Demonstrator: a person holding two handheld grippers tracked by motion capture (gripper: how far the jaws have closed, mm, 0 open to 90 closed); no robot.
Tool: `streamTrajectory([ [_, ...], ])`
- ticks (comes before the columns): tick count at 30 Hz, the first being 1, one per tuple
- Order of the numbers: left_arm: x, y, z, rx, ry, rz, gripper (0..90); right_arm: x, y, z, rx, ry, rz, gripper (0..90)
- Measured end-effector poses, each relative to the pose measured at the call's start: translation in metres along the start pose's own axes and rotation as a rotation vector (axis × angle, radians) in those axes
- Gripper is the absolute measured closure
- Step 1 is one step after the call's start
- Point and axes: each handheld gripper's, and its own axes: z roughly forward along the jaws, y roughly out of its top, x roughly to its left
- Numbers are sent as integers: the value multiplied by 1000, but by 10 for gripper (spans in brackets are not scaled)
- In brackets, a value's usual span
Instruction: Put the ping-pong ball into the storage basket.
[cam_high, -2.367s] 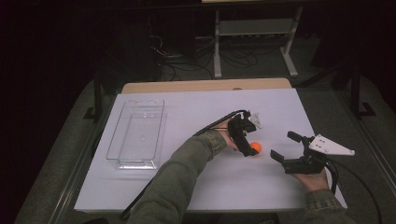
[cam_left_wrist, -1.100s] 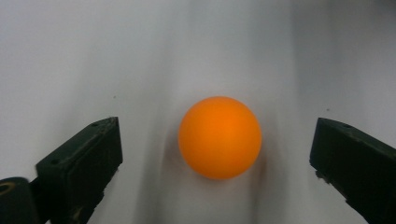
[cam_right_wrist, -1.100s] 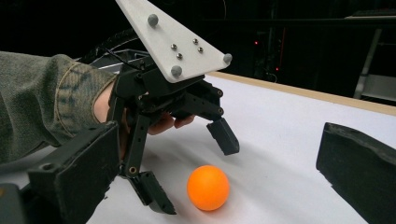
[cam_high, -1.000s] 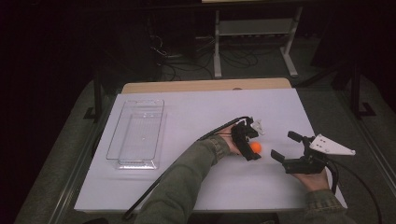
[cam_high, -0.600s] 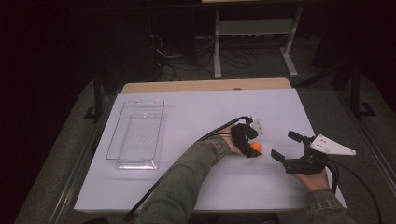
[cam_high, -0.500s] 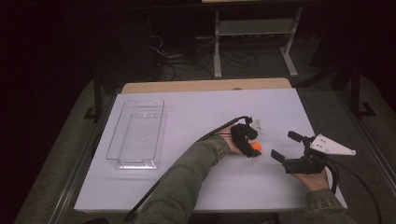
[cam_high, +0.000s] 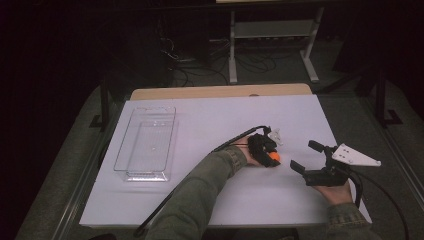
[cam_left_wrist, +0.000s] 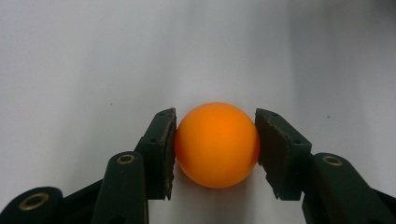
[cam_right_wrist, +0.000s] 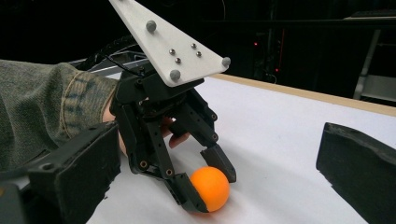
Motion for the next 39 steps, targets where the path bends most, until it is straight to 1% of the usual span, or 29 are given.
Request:
streamTrajectory([
  [9,0,1,-4,-3,4,8,500,0,0,0,-3,-1,1,0],
  [13,0,1,-6,-5,7,3,500,0,0,0,-3,-1,2,0],
  [23,-1,5,-17,-14,21,12,500,0,0,0,-3,1,-1,0],
  [30,-5,7,-30,-30,44,20,500,0,0,0,-3,2,0,0],
  [31,-5,7,-30,-30,44,20,500,0,0,0,-5,2,-1,0],
  [33,-7,7,-37,-39,55,18,500,1,0,0,-6,3,0,0],
  [35,-8,7,-39,-40,56,17,500,1,0,0,-7,4,-1,0],
  [39,-10,8,-49,-37,67,32,500,1,0,0,-5,5,-1,0],
])
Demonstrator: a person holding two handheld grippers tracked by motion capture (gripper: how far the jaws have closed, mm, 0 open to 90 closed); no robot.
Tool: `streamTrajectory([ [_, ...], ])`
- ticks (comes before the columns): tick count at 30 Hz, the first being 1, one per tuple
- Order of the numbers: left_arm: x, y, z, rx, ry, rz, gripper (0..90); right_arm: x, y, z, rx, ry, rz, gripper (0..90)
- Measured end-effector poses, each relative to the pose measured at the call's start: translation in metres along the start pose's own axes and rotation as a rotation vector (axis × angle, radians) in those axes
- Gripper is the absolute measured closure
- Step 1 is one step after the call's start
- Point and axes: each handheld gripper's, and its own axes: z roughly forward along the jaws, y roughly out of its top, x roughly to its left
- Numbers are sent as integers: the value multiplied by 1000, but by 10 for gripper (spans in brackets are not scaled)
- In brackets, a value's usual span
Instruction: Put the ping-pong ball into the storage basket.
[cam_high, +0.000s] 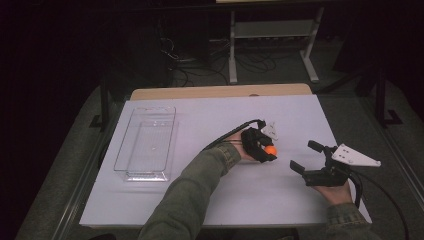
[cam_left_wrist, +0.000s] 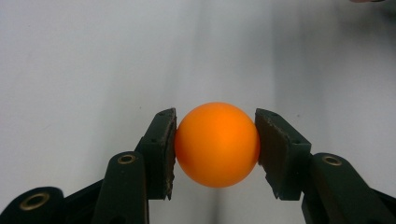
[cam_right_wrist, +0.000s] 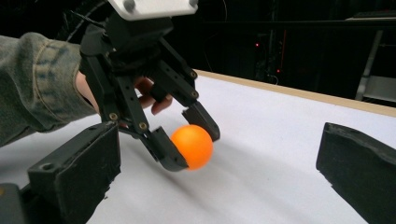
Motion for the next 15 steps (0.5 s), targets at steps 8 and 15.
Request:
streamTrajectory([
  [8,-2,3,-13,1,10,11,500,0,0,0,-1,1,2,0],
  [15,-9,6,-26,0,21,14,500,0,0,0,-5,2,7,0],
])
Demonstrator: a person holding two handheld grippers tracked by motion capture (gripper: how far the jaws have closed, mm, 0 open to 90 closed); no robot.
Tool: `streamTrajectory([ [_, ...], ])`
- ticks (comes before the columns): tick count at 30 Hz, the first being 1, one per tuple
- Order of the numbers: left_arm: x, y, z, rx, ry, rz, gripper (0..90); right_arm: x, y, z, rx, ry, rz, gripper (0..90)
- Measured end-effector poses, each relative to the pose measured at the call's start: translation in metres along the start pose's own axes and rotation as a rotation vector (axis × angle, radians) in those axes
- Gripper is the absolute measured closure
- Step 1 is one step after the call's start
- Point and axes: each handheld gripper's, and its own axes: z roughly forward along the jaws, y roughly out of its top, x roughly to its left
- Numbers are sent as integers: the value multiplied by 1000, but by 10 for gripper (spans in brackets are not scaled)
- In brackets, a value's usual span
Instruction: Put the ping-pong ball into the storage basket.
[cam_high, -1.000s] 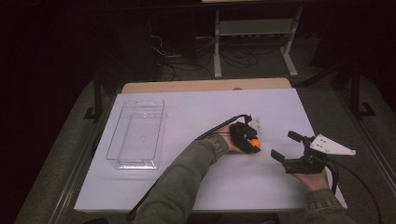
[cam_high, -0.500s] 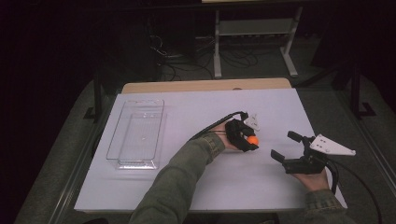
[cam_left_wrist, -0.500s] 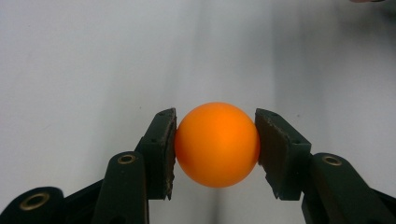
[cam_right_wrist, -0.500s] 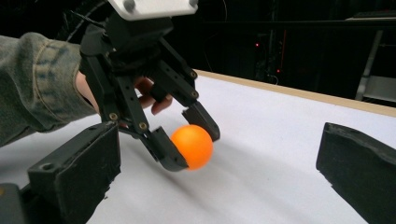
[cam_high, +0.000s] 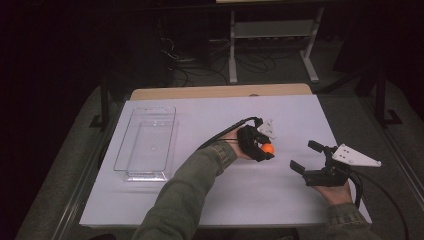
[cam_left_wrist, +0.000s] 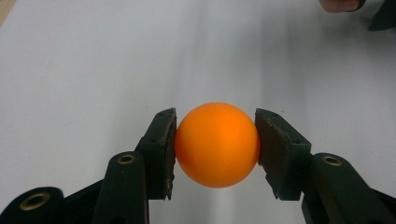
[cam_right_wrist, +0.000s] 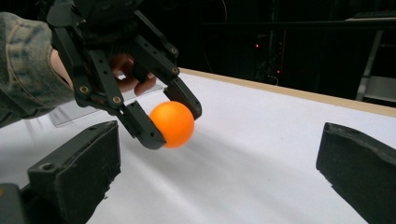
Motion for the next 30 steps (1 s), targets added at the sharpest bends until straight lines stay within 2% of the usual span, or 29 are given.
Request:
streamTrajectory([
  [7,-3,1,-11,19,9,4,501,0,0,1,1,1,-2,0],
  [30,-14,-6,-52,1,54,5,501,3,-1,1,13,8,-11,0],
])
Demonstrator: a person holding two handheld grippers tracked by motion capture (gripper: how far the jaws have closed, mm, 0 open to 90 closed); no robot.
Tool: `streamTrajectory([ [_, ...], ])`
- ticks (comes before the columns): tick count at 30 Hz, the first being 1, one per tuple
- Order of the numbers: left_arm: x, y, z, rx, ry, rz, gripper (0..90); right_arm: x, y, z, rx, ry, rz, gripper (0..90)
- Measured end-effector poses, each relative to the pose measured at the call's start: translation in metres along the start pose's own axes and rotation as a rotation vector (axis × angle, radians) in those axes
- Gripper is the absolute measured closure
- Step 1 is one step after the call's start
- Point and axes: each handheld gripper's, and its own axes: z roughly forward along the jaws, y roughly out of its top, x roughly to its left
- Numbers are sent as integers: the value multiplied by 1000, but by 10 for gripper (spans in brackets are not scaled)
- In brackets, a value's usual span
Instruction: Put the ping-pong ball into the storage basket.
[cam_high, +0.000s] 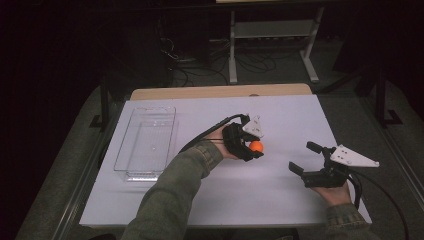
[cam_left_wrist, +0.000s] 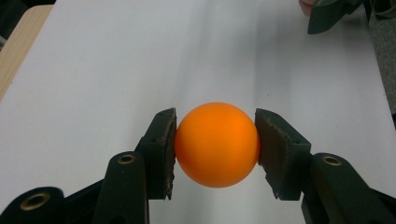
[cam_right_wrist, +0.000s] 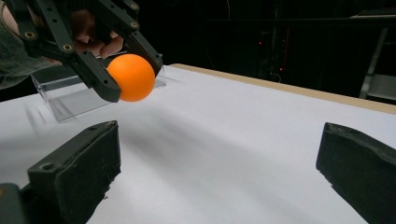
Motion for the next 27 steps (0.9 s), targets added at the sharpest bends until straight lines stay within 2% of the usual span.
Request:
streamTrajectory([
  [5,0,-1,-6,-5,5,-2,501,0,0,0,1,0,-1,0],
  [18,3,-10,-37,-11,51,-11,502,1,0,0,5,2,0,0],
  [27,4,-16,-54,-19,69,-18,502,1,-1,0,7,0,-1,0],
])
